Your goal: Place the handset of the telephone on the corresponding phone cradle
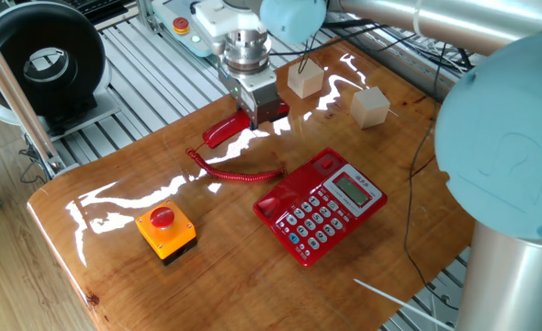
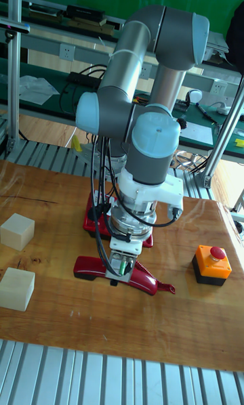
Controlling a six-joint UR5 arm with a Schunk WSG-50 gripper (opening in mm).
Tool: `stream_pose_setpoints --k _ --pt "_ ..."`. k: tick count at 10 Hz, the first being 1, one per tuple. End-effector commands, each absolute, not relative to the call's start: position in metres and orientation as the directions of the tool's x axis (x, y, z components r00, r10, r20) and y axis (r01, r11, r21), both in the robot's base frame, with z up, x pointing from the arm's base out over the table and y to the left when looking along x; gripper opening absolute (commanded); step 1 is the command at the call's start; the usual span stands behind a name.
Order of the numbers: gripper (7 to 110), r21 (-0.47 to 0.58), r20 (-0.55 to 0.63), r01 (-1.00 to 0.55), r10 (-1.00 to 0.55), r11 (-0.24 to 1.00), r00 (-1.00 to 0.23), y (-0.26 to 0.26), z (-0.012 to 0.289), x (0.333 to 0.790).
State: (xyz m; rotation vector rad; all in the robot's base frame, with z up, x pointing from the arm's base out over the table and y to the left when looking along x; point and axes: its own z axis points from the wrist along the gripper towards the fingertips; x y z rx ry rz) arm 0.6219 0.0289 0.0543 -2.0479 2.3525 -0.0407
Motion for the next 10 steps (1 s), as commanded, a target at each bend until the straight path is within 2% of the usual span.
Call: stream_pose_setpoints --k 1,10 --pt "7 -0.033 0.009 -0.988 -0.988 0.152 -0.152 0.023 0.067 0.610" --pt "7 -0.024 0.002 -0.984 -0.984 0.178 -0.178 0.028 0.067 0.600"
